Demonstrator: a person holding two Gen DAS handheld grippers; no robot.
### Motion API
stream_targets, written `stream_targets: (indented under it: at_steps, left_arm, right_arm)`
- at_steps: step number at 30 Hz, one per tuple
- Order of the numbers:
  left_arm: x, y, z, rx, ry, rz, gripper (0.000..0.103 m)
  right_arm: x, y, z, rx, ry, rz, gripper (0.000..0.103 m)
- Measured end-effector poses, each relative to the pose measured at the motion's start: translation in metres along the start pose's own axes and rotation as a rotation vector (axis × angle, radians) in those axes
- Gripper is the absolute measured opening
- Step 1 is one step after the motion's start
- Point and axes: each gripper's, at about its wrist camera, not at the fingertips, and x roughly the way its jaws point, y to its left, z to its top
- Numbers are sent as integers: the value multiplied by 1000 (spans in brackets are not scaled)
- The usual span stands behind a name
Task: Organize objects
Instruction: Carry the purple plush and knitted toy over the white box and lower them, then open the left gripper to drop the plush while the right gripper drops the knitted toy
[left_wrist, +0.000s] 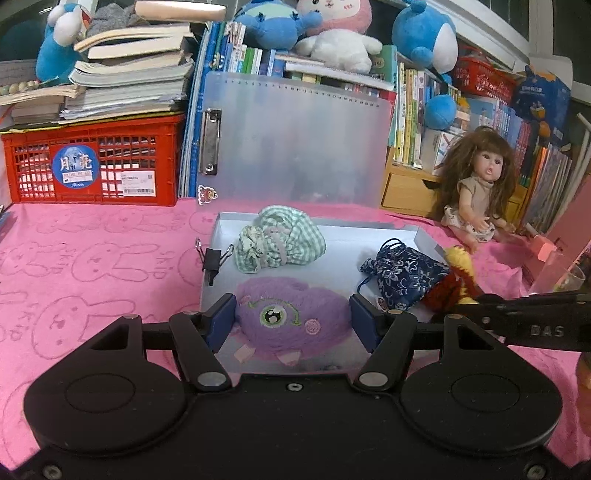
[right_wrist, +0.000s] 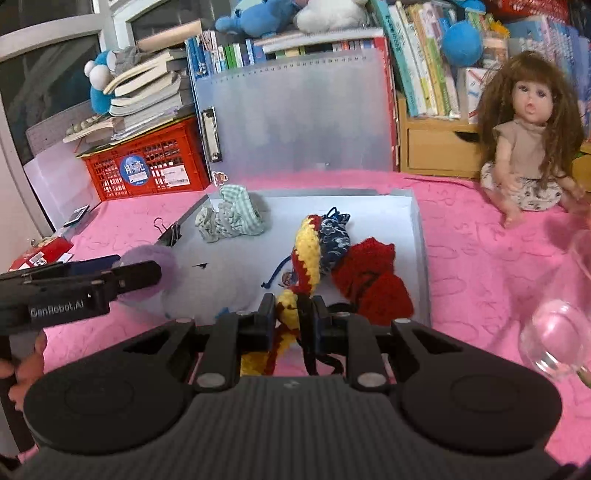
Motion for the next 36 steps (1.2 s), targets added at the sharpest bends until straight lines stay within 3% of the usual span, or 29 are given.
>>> stream_targets:
  at_steps: [13,23,30,36]
  left_arm:
    - [37,-12,7,31,-6,8,65]
    - [70,-14,25,-8,-11,8,62]
    - [90,-19,34,58,3,5,61]
    - [96,-19,31,57,14,5,61]
  right_arm:
    - [58,-2,10,3,62,-43,23]
    - [72,-23,19,62,57,-54,23]
    - [77,-32,30,107,56,-44,24]
    - [81,-32,34,128,53,-8,27]
